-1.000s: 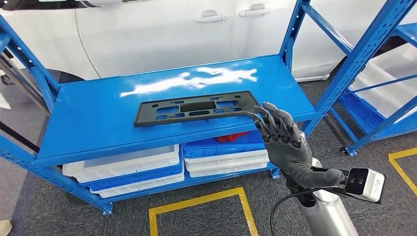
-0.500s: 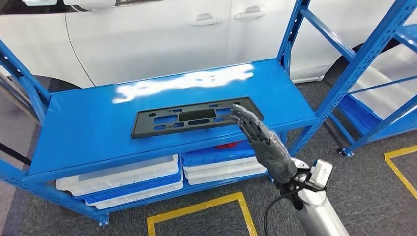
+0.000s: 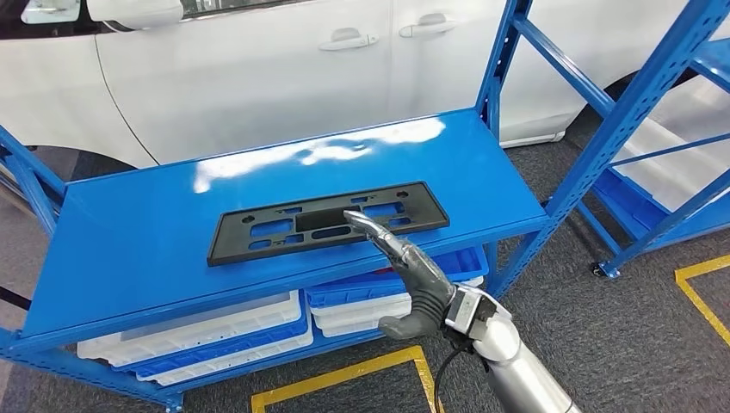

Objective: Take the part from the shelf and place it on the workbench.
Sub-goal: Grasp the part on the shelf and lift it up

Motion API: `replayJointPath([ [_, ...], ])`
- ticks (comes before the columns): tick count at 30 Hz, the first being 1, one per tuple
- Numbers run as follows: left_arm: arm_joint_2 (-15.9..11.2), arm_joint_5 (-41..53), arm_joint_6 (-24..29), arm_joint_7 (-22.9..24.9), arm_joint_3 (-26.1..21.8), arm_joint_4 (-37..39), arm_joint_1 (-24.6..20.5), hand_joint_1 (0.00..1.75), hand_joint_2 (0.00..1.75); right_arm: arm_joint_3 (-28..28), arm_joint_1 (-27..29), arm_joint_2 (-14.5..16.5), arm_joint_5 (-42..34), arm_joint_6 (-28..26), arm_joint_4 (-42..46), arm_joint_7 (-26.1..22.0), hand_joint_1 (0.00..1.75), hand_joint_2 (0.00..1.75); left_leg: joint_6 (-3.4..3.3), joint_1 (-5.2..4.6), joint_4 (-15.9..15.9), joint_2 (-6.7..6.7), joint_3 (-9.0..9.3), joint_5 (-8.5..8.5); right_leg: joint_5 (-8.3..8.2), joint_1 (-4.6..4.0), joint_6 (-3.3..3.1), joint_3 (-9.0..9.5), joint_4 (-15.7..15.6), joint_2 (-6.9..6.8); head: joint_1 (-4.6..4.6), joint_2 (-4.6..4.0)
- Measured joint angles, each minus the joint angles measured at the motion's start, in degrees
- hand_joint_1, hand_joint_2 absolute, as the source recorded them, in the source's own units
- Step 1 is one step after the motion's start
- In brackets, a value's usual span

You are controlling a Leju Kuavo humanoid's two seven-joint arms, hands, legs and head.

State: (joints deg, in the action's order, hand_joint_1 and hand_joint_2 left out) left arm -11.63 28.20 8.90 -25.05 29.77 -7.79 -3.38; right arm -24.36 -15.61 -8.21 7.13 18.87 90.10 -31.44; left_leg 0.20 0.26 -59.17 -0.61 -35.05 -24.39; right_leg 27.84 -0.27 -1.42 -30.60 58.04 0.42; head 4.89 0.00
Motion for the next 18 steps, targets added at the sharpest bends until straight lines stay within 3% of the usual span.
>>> replayJointPath([
  [2,0.1,0.0,0.5,0.7,0.0,0.0,0.0,0.00,0.00,-1.6,-1.0,0.5,2.0,-1.6,-1.7,0.1,0.00,1.75,-0.35,-0.20,0.9,0.09,0.23,-0.10,0.35,-0.06,0.61,-0.03,0.0,0.00,0.00,0.00],
  [5,0.4,0.0,1.5,3.2,0.3,0.0,0.1,0.00,0.00,-4.2,-3.2,1.2,8.6,-7.1,-3.9,0.1,0.00,1.75,-0.98,0.32,1.6,0.18,0.86,0.57,1.86,-0.05,1.64,-0.61,1.7,-0.11,-0.01,0.00],
  [6,0.5,0.0,1.9,4.3,0.4,0.0,0.0,0.00,0.00,-5.1,-4.1,1.3,12.2,-10.1,-4.8,0.3,0.00,1.75,-1.18,0.44,1.8,0.22,1.03,0.58,3.18,0.07,1.98,-1.88,4.2,-0.16,-0.01,0.00],
  [8,0.7,0.0,2.6,5.9,1.0,0.0,0.0,0.00,0.00,-7.1,-5.4,1.6,20.6,-17.0,-6.8,1.7,0.00,1.75,-1.46,0.43,1.9,0.22,1.10,0.40,6.13,0.43,2.58,-6.11,11.7,-0.20,-0.02,0.00],
  [9,0.8,0.0,2.9,6.5,1.4,0.0,0.0,0.00,0.00,-8.2,-5.7,1.7,25.1,-20.8,-7.9,2.8,0.00,1.75,-1.51,0.43,1.8,0.18,1.13,0.29,6.80,0.65,2.80,-8.10,14.9,-0.20,-0.02,0.00],
  [10,1.0,0.0,3.0,6.8,1.8,0.0,0.1,0.00,0.00,-9.2,-6.0,1.8,29.4,-24.4,-9.1,4.1,0.00,1.75,-1.48,0.45,1.8,0.14,1.21,0.17,6.36,0.86,3.00,-9.28,16.2,-0.23,-0.02,0.00],
  [11,1.1,0.0,3.1,7.0,2.1,0.0,0.1,0.00,0.00,-10.2,-6.4,2.1,33.9,-28.0,-10.3,5.5,0.00,1.75,-1.39,0.47,1.7,0.09,1.35,0.01,4.85,1.08,3.14,-9.40,15.3,-0.27,-0.02,0.00],
  [13,1.3,0.0,3.2,7.1,2.8,0.0,0.2,0.00,0.00,-12.2,-7.3,2.8,42.2,-34.5,-12.8,8.7,0.00,1.75,-1.03,0.53,1.6,0.02,1.79,-0.43,0.22,1.41,3.19,-6.84,8.3,-0.39,-0.02,0.00],
  [14,1.4,0.0,3.2,7.2,3.2,0.0,0.2,0.00,0.00,-13.3,-7.9,3.3,45.9,-37.2,-14.4,10.3,0.00,1.75,-0.76,0.46,1.4,-0.01,1.92,-0.69,-1.34,1.37,3.05,-5.34,4.7,-0.43,-0.02,0.00],
  [16,1.4,0.0,3.0,7.2,3.8,0.0,0.1,0.00,0.00,-15.0,-9.1,4.4,51.5,-41.1,-17.6,13.2,0.00,1.75,-0.11,0.30,1.3,-0.01,1.96,-0.98,-2.33,1.20,2.47,-3.82,1.0,-0.38,-0.01,0.00],
  [18,1.4,0.0,2.7,7.2,4.6,0.0,0.0,0.00,0.00,-16.5,-10.2,5.8,56.1,-43.8,-21.1,15.8,0.00,1.75,0.64,0.33,1.5,0.03,2.08,-1.01,-2.20,0.99,1.63,-3.74,0.8,-0.23,0.00,0.00],
])
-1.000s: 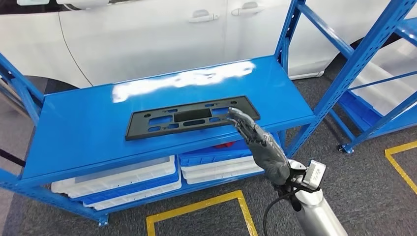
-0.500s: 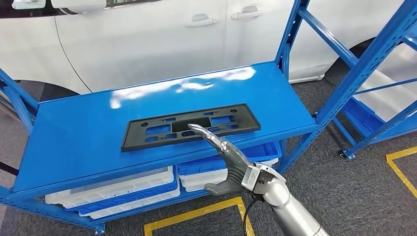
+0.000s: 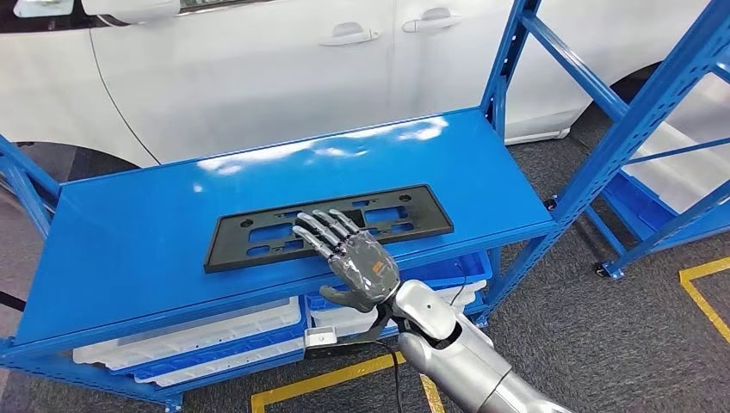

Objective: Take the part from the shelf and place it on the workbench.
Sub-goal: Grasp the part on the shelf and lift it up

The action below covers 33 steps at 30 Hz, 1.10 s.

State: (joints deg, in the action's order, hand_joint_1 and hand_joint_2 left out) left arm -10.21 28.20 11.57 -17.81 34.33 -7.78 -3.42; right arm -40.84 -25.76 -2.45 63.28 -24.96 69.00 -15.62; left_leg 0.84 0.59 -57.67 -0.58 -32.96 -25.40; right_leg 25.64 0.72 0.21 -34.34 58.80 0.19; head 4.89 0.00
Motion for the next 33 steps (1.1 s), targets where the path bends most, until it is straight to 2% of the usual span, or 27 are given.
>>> replayJointPath([
  [2,0.0,0.0,-0.3,0.0,0.7,0.0,-0.1,0.00,0.00,-1.2,-1.1,1.6,3.8,-2.0,-3.5,2.3,0.00,1.75,0.64,0.23,-1.0,0.09,-0.25,-0.87,-0.14,0.05,-0.87,0.30,-0.4,-0.01,0.00,0.00],
  [3,0.0,0.0,-0.4,0.0,1.0,0.0,-0.1,0.00,0.00,-1.7,-1.7,2.4,5.1,-2.6,-5.1,3.1,0.00,1.75,0.85,0.30,-2.9,0.13,-1.11,-2.09,-0.20,0.12,-1.24,0.46,-0.7,-0.06,0.01,0.00],
  [6,-0.1,0.0,-0.4,0.0,1.8,0.0,-0.2,0.00,0.00,-3.1,-3.1,4.7,7.6,-3.8,-9.8,4.9,0.00,1.75,1.27,0.39,-14.0,0.17,-6.52,-7.04,-0.03,-0.07,-1.89,0.66,-0.7,-0.21,0.01,0.00],
  [7,-0.1,0.0,-0.4,0.1,2.1,0.0,-0.1,0.00,0.00,-3.4,-3.4,5.3,8.0,-3.9,-11.3,5.3,0.00,1.75,1.35,0.39,-16.4,0.17,-7.81,-7.48,0.06,-0.16,-1.98,0.71,-0.7,-0.21,0.01,0.00],
  [8,-0.1,0.0,-0.4,0.1,2.3,0.0,-0.1,0.00,0.00,-3.7,-3.6,6.0,8.2,-4.1,-12.7,5.5,0.00,1.75,1.36,0.40,-16.5,0.17,-8.04,-6.75,0.16,-0.22,-2.01,0.81,-0.6,-0.19,0.01,0.00],
  [9,-0.1,0.0,-0.4,0.1,2.5,0.0,0.0,0.00,0.00,-4.0,-3.9,6.6,8.3,-4.1,-13.9,5.6,0.00,1.75,1.29,0.40,-14.2,0.18,-7.11,-4.98,0.30,-0.25,-1.99,0.97,-0.6,-0.15,0.01,0.00],
  [11,-0.3,0.0,-0.4,0.1,2.8,0.0,-0.1,0.00,0.00,-4.2,-4.7,7.8,8.2,-4.3,-15.9,5.6,0.00,1.75,0.93,0.30,-6.3,0.16,-3.45,-0.95,0.72,-0.39,-1.72,1.31,-0.3,-0.06,0.01,0.00],
  [12,-0.4,0.0,-0.4,0.0,2.9,0.0,-0.1,0.00,0.00,-4.4,-5.1,8.3,8.2,-4.5,-16.9,5.7,0.00,1.75,0.68,0.21,-3.1,0.14,-1.97,0.19,0.89,-0.50,-1.48,1.36,-0.2,-0.01,0.01,0.00],
  [13,-0.5,0.0,-0.4,0.0,3.0,0.0,-0.2,0.00,0.00,-4.6,-5.6,8.9,8.1,-4.6,-17.8,5.7,0.00,1.75,0.46,0.08,-1.3,0.11,-1.16,0.61,1.00,-0.59,-1.24,1.33,-0.1,0.02,0.01,0.00],
  [16,-0.6,0.0,-0.4,-0.2,3.2,0.0,-0.2,0.00,0.00,-4.9,-6.4,10.2,7.9,-4.8,-20.1,6.2,0.00,1.75,-0.32,0.05,-0.4,0.11,-0.92,0.60,1.10,-0.58,-0.45,1.25,-0.1,0.05,0.00,0.00],
  [18,-0.7,0.0,-0.4,-0.3,3.3,0.0,-0.2,0.00,0.00,-5.0,-6.9,10.9,7.8,-4.8,-21.2,6.4,0.00,1.75,-0.99,0.35,-0.1,0.17,-0.74,0.77,2.57,-0.55,0.14,0.38,2.0,0.03,0.00,0.00],
  [19,-0.7,0.0,-0.4,-0.4,3.3,0.0,-0.2,0.00,0.00,-5.1,-7.1,11.1,7.8,-4.8,-21.7,6.5,0.00,1.75,-1.25,0.45,0.1,0.21,-0.67,0.81,4.10,-0.49,0.38,-0.91,4.7,0.00,0.00,0.00],
  [21,-0.7,0.0,-0.4,-0.6,3.4,0.0,-0.3,0.00,0.00,-5.1,-7.5,11.6,7.7,-4.9,-23.0,7.0,0.00,1.75,-1.55,0.41,0.1,0.21,-0.67,0.74,7.37,-0.38,0.64,-4.74,12.3,-0.03,0.00,0.00],
  [22,-0.7,0.0,-0.3,-0.7,3.5,0.0,-0.2,0.00,0.00,-5.1,-7.6,11.8,7.7,-5.0,-23.9,7.3,0.00,1.75,-1.57,0.40,0.0,0.20,-0.66,0.72,8.03,-0.35,0.69,-6.30,15.2,-0.03,0.00,0.00],
  [23,-0.7,0.0,-0.3,-0.9,3.6,0.0,-0.2,0.00,0.00,-5.1,-7.9,12.2,7.6,-5.1,-25.0,7.7,0.00,1.75,-1.55,0.39,0.0,0.18,-0.62,0.69,7.59,-0.35,0.66,-6.98,16.0,-0.04,0.00,0.00],
  [24,-0.7,0.0,-0.3,-1.0,3.7,0.0,-0.2,0.00,0.00,-5.1,-8.3,12.6,7.5,-5.4,-26.2,8.1,0.00,1.75,-1.50,0.39,0.0,0.15,-0.55,0.64,6.01,-0.35,0.54,-6.49,14.5,-0.05,-0.01,0.00],
  [26,-0.7,0.0,-0.3,-1.1,4.0,0.0,-0.2,0.00,0.00,-5.1,-9.8,13.5,7.4,-6.3,-28.8,8.8,0.00,1.75,-1.24,0.34,-0.1,0.11,-0.34,0.48,1.70,-0.45,0.03,-3.07,6.8,-0.07,-0.01,0.00],
  [27,-0.7,0.0,-0.3,-1.2,4.1,0.0,-0.3,0.00,0.00,-5.1,-10.8,13.9,7.5,-6.7,-30.0,9.1,0.00,1.75,-1.04,0.23,-0.2,0.10,-0.33,0.39,0.32,-0.57,-0.24,-1.46,3.1,-0.10,-0.01,0.00],
  [28,-0.8,0.0,-0.2,-1.2,4.1,0.0,-0.3,0.00,0.00,-5.1,-11.5,14.4,7.5,-7.0,-31.2,9.4,0.00,1.75,-0.79,0.12,-0.2,0.11,-0.35,0.34,-0.32,-0.67,-0.47,-0.45,0.8,-0.11,0.00,0.00],
  [29,-0.8,0.0,-0.2,-1.2,4.2,0.0,-0.3,0.00,0.00,-5.1,-12.1,14.7,7.5,-7.2,-32.2,9.6,0.00,1.75,-0.51,0.06,-0.2,0.13,-0.39,0.32,-0.25,-0.81,-0.66,-0.12,0.0,-0.11,0.00,0.00],
  [31,-0.9,0.0,-0.2,-1.2,4.2,0.0,-0.3,0.00,0.00,-5.1,-12.9,15.3,7.6,-7.5,-34.0,10.2,0.00,1.75,0.14,0.12,-0.1,0.15,-0.41,0.29,-0.35,-0.81,-1.17,-0.01,-0.4,-0.08,0.00,0.00],
  [33,-1.0,0.0,-0.1,-1.4,4.3,0.0,-0.3,0.00,0.00,-5.1,-13.5,15.9,7.9,-8.2,-35.4,11.0,0.00,1.75,0.75,0.28,-1.7,0.19,-0.98,-0.92,-0.59,-0.60,-1.83,0.28,-0.9,-0.14,0.01,0.00],
])
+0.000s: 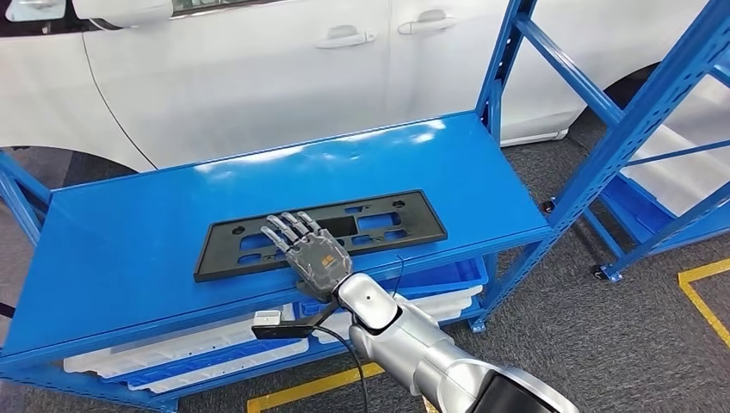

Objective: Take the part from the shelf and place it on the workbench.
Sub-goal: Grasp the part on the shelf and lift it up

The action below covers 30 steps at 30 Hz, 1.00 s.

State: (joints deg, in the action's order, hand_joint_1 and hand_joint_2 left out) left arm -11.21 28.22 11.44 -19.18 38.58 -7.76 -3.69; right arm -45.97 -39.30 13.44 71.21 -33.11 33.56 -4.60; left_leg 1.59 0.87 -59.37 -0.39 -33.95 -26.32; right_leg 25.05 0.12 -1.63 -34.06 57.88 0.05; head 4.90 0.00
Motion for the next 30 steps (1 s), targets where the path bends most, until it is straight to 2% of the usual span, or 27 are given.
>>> replayJointPath([
  [1,-0.1,0.0,0.0,-0.1,0.0,0.0,0.0,0.00,0.00,0.0,-0.4,0.4,0.3,-0.4,-0.8,0.6,0.00,1.75,0.27,0.07,-2.5,0.01,-1.09,-1.49,-0.10,0.13,-0.26,0.15,-0.2,-0.04,0.00,0.00],
  [3,-0.2,0.0,0.1,-0.2,0.1,0.0,-0.1,0.00,0.00,0.0,-1.0,1.0,0.9,-1.1,-2.5,1.7,0.00,1.75,0.70,0.13,-10.0,0.02,-4.52,-5.04,-0.06,0.07,-0.49,0.20,-0.2,-0.08,0.00,0.00],
  [4,-0.3,0.0,0.1,-0.3,0.2,0.0,0.0,0.00,0.00,0.0,-1.2,1.1,1.4,-1.2,-3.3,2.4,0.00,1.75,0.85,0.16,-13.2,0.03,-6.10,-6.12,-0.04,0.04,-0.51,0.21,-0.2,-0.08,0.00,0.00],
  [5,-0.3,0.0,0.1,-0.3,0.3,0.0,0.0,0.00,0.00,0.0,-1.3,1.1,1.9,-1.4,-4.0,3.1,0.00,1.75,0.93,0.18,-14.6,0.03,-6.86,-6.11,-0.02,0.02,-0.52,0.22,-0.2,-0.07,0.00,0.00],
  [6,-0.4,0.0,0.1,-0.4,0.5,0.0,0.1,0.00,0.00,0.0,-1.4,1.1,2.6,-1.6,-4.7,4.0,0.00,1.75,0.95,0.21,-13.6,0.03,-6.52,-4.95,0.03,0.03,-0.48,0.25,-0.1,-0.04,0.00,0.00],
  [7,-0.4,0.0,0.1,-0.4,0.7,0.0,0.1,0.00,0.00,0.0,-1.7,1.1,3.4,-1.9,-5.3,5.0,0.00,1.75,0.90,0.24,-10.7,0.03,-5.21,-3.01,0.10,0.05,-0.39,0.28,0.0,0.02,0.00,0.00],
  [9,-0.7,0.0,0.1,-0.5,1.1,0.0,0.0,0.00,0.00,0.0,-2.5,1.2,5.3,-2.5,-6.6,7.3,0.00,1.75,0.57,0.17,-2.8,0.03,-1.49,0.43,0.40,-0.02,0.01,0.25,0.4,0.15,0.00,0.00],
  [10,-0.8,0.0,0.1,-0.6,1.3,0.0,-0.1,0.00,0.00,0.0,-3.0,1.2,6.2,-2.7,-7.2,8.3,0.00,1.75,0.25,0.06,-0.3,0.00,-0.28,1.14,0.49,-0.11,0.29,0.17,0.6,0.20,0.00,0.00],
  [12,-0.9,0.0,0.1,-0.7,1.4,0.1,-0.2,0.00,0.00,0.0,-3.6,1.1,7.9,-2.9,-8.5,10.6,0.00,1.75,-0.50,-0.24,1.2,-0.07,0.44,1.11,0.52,-0.24,0.88,0.04,0.7,0.24,0.00,0.00],
  [13,-0.9,0.0,0.1,-0.8,1.5,0.1,-0.2,0.00,0.00,0.0,-3.8,1.0,8.7,-2.8,-9.1,11.8,0.11,1.75,-0.91,-0.15,1.3,-0.09,0.41,1.22,0.51,-0.25,1.18,0.05,0.6,0.24,0.00,0.00],
  [15,-0.9,0.0,0.1,-0.8,1.5,0.1,-0.1,0.00,0.00,0.1,-4.2,0.6,9.9,-1.9,-10.3,14.1,0.90,1.75,-1.63,0.05,1.6,-0.03,0.51,1.46,1.49,-0.17,1.82,-0.40,1.8,0.23,0.00,0.00],
  [16,-0.9,0.0,0.1,-0.9,1.5,0.2,-0.1,0.00,0.00,0.3,-4.5,0.4,10.2,-1.3,-10.8,15.1,1.34,1.75,-1.96,0.17,1.7,0.02,0.55,1.58,2.81,-0.12,2.11,-1.36,3.9,0.21,-0.01,0.00],
  [17,-1.0,0.0,0.1,-0.9,1.5,0.2,-0.2,0.00,0.00,0.5,-4.7,0.0,10.4,-0.5,-11.3,16.0,1.66,1.75,-2.17,0.14,1.8,0.05,0.54,1.59,4.57,-0.01,2.35,-2.89,7.3,0.18,-0.01,0.00],
  [19,-1.0,0.0,0.0,-0.9,1.5,0.3,-0.1,0.00,0.00,1.1,-5.0,-0.9,10.6,0.8,-12.3,17.4,1.75,1.75,-2.43,0.07,1.7,0.06,0.54,1.56,7.60,0.09,2.65,-6.60,14.9,0.15,-0.01,0.00],
  [20,-1.0,0.0,-0.1,-0.9,1.5,0.3,-0.1,0.00,0.00,1.4,-5.1,-1.4,10.8,1.1,-12.7,17.9,1.75,1.75,-2.48,0.04,1.7,0.05,0.60,1.52,7.83,0.11,2.67,-7.65,16.9,0.15,0.00,0.00],
  [21,-1.0,0.0,-0.2,-1.0,1.6,0.3,0.0,0.00,0.00,1.7,-5.2,-1.9,10.9,1.3,-13.1,18.2,1.75,1.75,-2.50,0.00,1.7,0.03,0.69,1.49,6.96,0.09,2.60,-7.62,16.7,0.15,0.00,0.00],
  [22,-1.0,0.0,-0.3,-1.0,1.6,0.3,0.0,0.00,0.00,2.0,-5.3,-2.3,10.9,1.5,-13.3,18.4,1.75,1.75,-2.48,-0.05,1.7,0.00,0.83,1.45,5.15,0.07,2.39,-6.40,14.0,0.15,0.00,0.00],
  [23,-1.0,0.0,-0.5,-1.0,1.7,0.3,0.0,0.00,0.00,2.3,-5.4,-2.6,11.0,1.5,-13.6,18.5,1.75,1.75,-2.44,-0.12,1.7,-0.04,0.98,1.40,2.97,-0.02,2.02,-4.39,9.8,0.14,-0.01,0.00],
  [25,-1.0,0.0,-0.7,-1.0,1.8,0.3,-0.1,0.00,0.00,3.0,-5.7,-3.3,11.0,1.7,-14.0,18.8,1.75,1.75,-2.17,-0.39,1.7,-0.08,1.07,1.28,0.33,-0.30,1.33,-0.94,2.6,0.04,-0.01,0.00],
  [26,-1.0,0.0,-0.8,-1.0,1.9,0.4,-0.1,0.00,0.00,3.3,-5.8,-3.5,11.0,1.7,-14.1,18.8,1.75,1.75,-1.94,-0.47,1.7,-0.08,1.03,1.24,-0.03,-0.44,1.11,-0.19,0.8,0.01,-0.01,0.00],
  [27,-1.0,0.0,-0.9,-1.0,2.0,0.4,-0.1,0.00,0.00,3.6,-5.8,-3.7,11.0,1.8,-14.3,18.8,1.75,1.75,-1.66,-0.51,1.7,-0.06,1.00,1.23,0.08,-0.53,1.00,-0.10,0.4,0.00,0.00,0.00],
  [29,-1.1,0.0,-0.9,-1.0,2.2,0.4,-0.1,0.00,0.00,4.1,-5.8,-4.0,11.0,1.7,-14.5,18.6,1.75,1.75,-1.09,-0.51,1.8,-0.01,1.10,1.14,-0.22,-0.27,0.65,0.06,-0.1,0.03,0.00,0.00],
  [30,-1.1,0.0,-0.9,-1.0,2.3,0.4,-0.2,0.00,0.00,4.4,-5.8,-4.2,11.1,1.7,-14.6,18.4,1.75,1.75,-0.83,-0.50,1.1,0.01,0.90,0.57,-0.40,-0.07,0.39,0.29,-0.5,-0.01,0.00,0.00],
])
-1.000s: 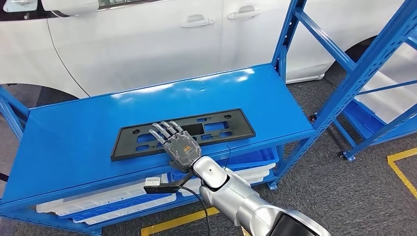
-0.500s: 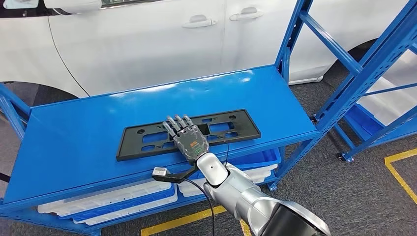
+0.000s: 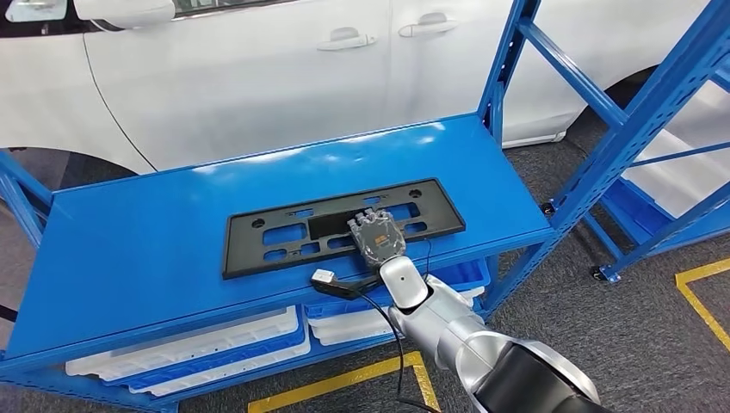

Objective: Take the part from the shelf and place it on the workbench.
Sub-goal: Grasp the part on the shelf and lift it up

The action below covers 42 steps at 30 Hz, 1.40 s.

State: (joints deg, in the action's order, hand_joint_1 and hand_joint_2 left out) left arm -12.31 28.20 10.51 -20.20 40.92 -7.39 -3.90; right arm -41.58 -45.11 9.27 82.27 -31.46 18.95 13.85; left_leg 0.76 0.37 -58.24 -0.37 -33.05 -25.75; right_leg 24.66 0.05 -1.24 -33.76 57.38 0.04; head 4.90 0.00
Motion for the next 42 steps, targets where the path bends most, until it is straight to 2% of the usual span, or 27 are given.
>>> replayJointPath([
  [2,-0.1,0.0,0.0,-0.1,0.2,0.0,-0.1,0.00,0.00,0.5,0.0,-0.1,0.1,-0.2,-0.2,-0.3,1.75,1.75,0.47,0.18,-4.7,0.03,-1.95,-2.85,-0.25,0.30,-0.37,0.40,-0.6,-0.14,0.00,0.00],
  [4,-0.2,0.0,-0.1,-0.3,0.3,0.0,-0.1,0.00,0.00,0.9,0.0,-0.2,0.2,-0.4,-0.4,-0.7,1.75,1.75,0.96,0.36,-12.4,0.05,-5.54,-6.33,-0.22,0.29,-0.52,0.44,-0.6,-0.15,0.00,0.00],
  [6,-0.3,0.0,-0.2,-0.5,0.5,0.0,-0.1,0.00,0.00,1.3,0.1,-0.3,0.4,-0.6,-0.5,-1.0,1.75,1.75,1.30,0.51,-16.5,0.05,-7.58,-7.22,-0.16,0.29,-0.52,0.44,-0.5,-0.13,0.00,0.00],
  [7,-0.3,0.1,-0.2,-0.6,0.5,0.0,-0.1,0.00,0.00,1.5,0.1,-0.3,0.4,-0.7,-0.5,-1.2,1.75,1.75,1.39,0.61,-15.8,0.06,-7.32,-6.29,-0.10,0.30,-0.46,0.48,-0.4,-0.11,0.00,0.00],
  [8,-0.4,0.1,-0.2,-0.8,0.6,0.0,-0.1,0.00,0.00,1.6,0.1,-0.3,0.5,-0.8,-0.6,-1.3,1.75,1.75,1.46,0.74,-13.3,0.06,-6.18,-4.69,-0.01,0.33,-0.36,0.54,-0.3,-0.09,0.00,0.00],
  [10,-0.5,0.1,-0.2,-1.2,0.7,0.0,-0.2,0.00,0.00,2.1,0.1,-0.4,0.7,-1.1,-0.6,-1.4,1.75,1.75,1.54,1.00,-5.6,0.07,-2.46,-1.06,0.32,0.30,0.05,0.58,0.1,-0.01,0.00,0.00],
  [12,-0.6,0.0,-0.2,-2.3,1.1,0.0,-0.4,0.00,0.87,2.6,0.0,-0.5,0.8,-1.4,-0.6,-1.4,1.75,1.75,0.99,0.97,-0.5,-0.06,-0.13,0.45,0.56,0.09,0.59,0.31,0.6,0.10,-0.01,0.00],
  [14,-0.7,0.0,-0.2,-3.7,1.6,0.0,-0.5,0.00,1.75,3.1,0.1,-0.7,0.9,-1.7,-0.6,-1.6,1.75,1.75,0.11,0.78,0.1,-0.16,-0.03,0.42,0.51,-0.01,1.12,0.06,0.7,0.23,-0.01,0.00],
  [16,-0.6,0.0,-0.2,-4.6,2.0,0.0,-0.6,0.00,1.75,3.7,0.1,-0.8,0.9,-2.0,-0.7,-2.0,1.75,1.75,-0.67,0.83,0.3,-0.05,-0.01,0.62,1.04,0.18,1.73,-0.19,1.3,0.26,0.00,0.00],
  [17,-0.6,0.0,-0.2,-4.7,2.2,0.0,-0.7,0.00,1.75,4.0,0.1,-0.9,0.9,-2.2,-0.7,-2.4,1.75,1.75,-1.05,0.86,0.4,0.01,0.00,0.73,2.06,0.27,2.01,-0.82,2.7,0.24,0.00,0.00],
  [18,-0.6,0.0,-0.2,-4.7,2.3,0.0,-0.8,0.00,1.75,4.2,0.1,-0.9,0.8,-2.4,-0.7,-2.8,1.75,1.75,-1.33,0.88,0.5,0.06,-0.01,0.81,3.66,0.35,2.25,-2.02,5.4,0.20,0.00,0.00],
  [20,-0.6,0.0,-0.2,-4.4,2.9,0.0,-0.9,0.00,1.75,4.9,0.4,-1.0,0.2,-3.2,-0.7,-4.0,1.75,1.75,-1.58,0.78,0.4,0.11,-0.13,0.80,7.25,0.38,2.52,-5.72,13.1,0.16,0.00,0.00],
  [21,-0.6,0.0,-0.1,-4.2,3.1,0.0,-0.9,0.00,1.75,5.3,0.6,-1.0,-0.3,-3.7,-0.7,-4.9,1.75,1.75,-1.62,0.74,0.4,0.12,-0.13,0.79,8.13,0.38,2.56,-7.25,16.2,0.16,0.00,0.00],
  [22,-0.6,0.0,-0.1,-4.1,3.3,0.0,-0.9,0.00,1.75,5.7,0.7,-1.0,-0.8,-4.3,-0.7,-5.8,1.75,1.75,-1.63,0.72,0.4,0.11,-0.10,0.75,7.86,0.37,2.51,-7.88,17.4,0.15,0.00,0.00],
  [23,-0.6,0.0,0.0,-4.0,3.5,0.0,-0.9,0.00,1.75,6.2,0.8,-1.0,-1.3,-4.7,-0.7,-6.5,1.75,1.75,-1.61,0.71,0.3,0.07,-0.02,0.69,6.49,0.37,2.37,-7.40,16.2,0.15,0.00,0.00],
  [25,-0.6,0.0,0.1,-4.0,3.8,0.0,-1.0,0.00,1.75,6.9,0.8,-1.0,-1.7,-4.9,-0.6,-7.4,1.75,1.75,-1.44,0.70,0.3,-0.02,0.23,0.52,2.37,0.29,1.82,-3.90,8.6,0.16,0.00,0.00],
  [27,-0.5,0.0,0.1,-3.9,4.1,0.0,-1.2,0.00,1.75,7.4,0.7,-0.9,-2.3,-5.2,-0.4,-8.3,1.75,1.75,-1.05,0.52,0.3,-0.08,0.21,0.40,0.32,0.05,1.33,-1.07,2.3,0.16,0.00,0.00],
  [30,-0.5,0.0,-0.1,-3.8,4.4,0.0,-1.3,0.00,1.75,9.1,0.9,-0.9,-7.4,-6.2,0.5,-14.7,1.75,1.75,-0.10,0.38,0.4,-0.09,0.09,0.39,0.23,-0.11,0.81,-0.61,0.9,0.22,0.00,0.00],
  [32,-0.5,0.0,-0.8,-3.6,4.6,0.0,-1.3,0.00,1.75,11.7,1.4,-0.6,-16.7,-5.4,2.7,-25.5,1.75,1.75,0.48,0.49,-0.9,-0.03,-0.38,-0.78,-0.03,0.14,0.15,-0.35,0.3,0.23,0.00,0.00],
  [33,-0.5,0.0,-1.2,-3.5,4.6,0.0,-1.3,0.00,1.75,13.3,1.7,-0.5,-22.8,-3.8,4.6,-31.9,1.75,1.75,0.68,0.56,-3.2,-0.01,-1.31,-2.17,-0.12,0.27,-0.16,-0.19,0.1,0.22,0.00,0.00],
  [35,-0.5,0.0,-2.2,-3.8,4.7,0.0,-1.4,0.00,1.75,16.3,2.5,-0.2,-35.3,1.9,9.7,-42.5,1.75,1.75,1.00,0.65,-10.4,0.02,-4.51,-5.73,-0.07,0.20,-0.51,0.00,0.0,0.26,0.00,0.00],
  [36,-0.5,0.0,-2.7,-4.0,4.7,0.0,-1.4,0.00,1.75,17.5,3.2,-0.2,-40.7,5.6,12.7,-45.7,1.75,1.75,1.14,0.68,-13.7,0.02,-6.05,-6.84,-0.02,0.15,-0.55,0.13,0.0,0.28,0.00,0.00],
  [37,-0.5,0.0,-3.1,-4.4,4.7,0.0,-1.4,0.00,1.75,18.4,4.4,-0.5,-45.6,9.6,16.4,-47.6,1.75,1.75,1.25,0.72,-15.4,0.02,-6.89,-7.01,0.05,0.12,-0.52,0.30,0.0,0.27,0.00,0.00],
  [38,-0.5,0.0,-3.5,-4.7,4.7,0.0,-1.3,0.00,1.75,19.1,6.2,-1.2,-50.6,14.0,21.4,-48.6,1.75,1.75,1.32,0.77,-14.9,0.04,-6.69,-6.07,0.17,0.12,-0.43,0.46,0.1,0.21,0.00,0.00],
  [39,-0.5,0.0,-4.0,-5.1,4.7,0.0,-1.3,0.00,1.75,19.7,8.4,-2.1,-55.7,18.7,27.1,-49.3,1.75,1.75,1.33,0.84,-12.4,0.06,-5.49,-4.32,0.32,0.15,-0.30,0.57,0.2,0.14,0.00,0.00],
  [41,-0.5,0.0,-4.8,-5.8,4.6,0.0,-1.2,0.00,1.75,20.5,11.9,-4.0,-66.5,27.8,38.8,-50.6,1.75,1.75,1.12,0.83,-4.7,0.05,-1.77,-1.02,0.70,0.14,0.15,0.40,0.8,0.11,0.00,0.00],
  [42,-0.5,0.0,-5.1,-6.2,4.5,0.0,-1.2,0.00,1.75,20.9,13.0,-4.6,-71.2,31.5,43.5,-51.1,1.75,1.75,0.82,0.74,-2.1,0.01,-0.57,-0.24,0.81,0.11,0.42,0.14,1.1,0.17,0.00,0.00],
])
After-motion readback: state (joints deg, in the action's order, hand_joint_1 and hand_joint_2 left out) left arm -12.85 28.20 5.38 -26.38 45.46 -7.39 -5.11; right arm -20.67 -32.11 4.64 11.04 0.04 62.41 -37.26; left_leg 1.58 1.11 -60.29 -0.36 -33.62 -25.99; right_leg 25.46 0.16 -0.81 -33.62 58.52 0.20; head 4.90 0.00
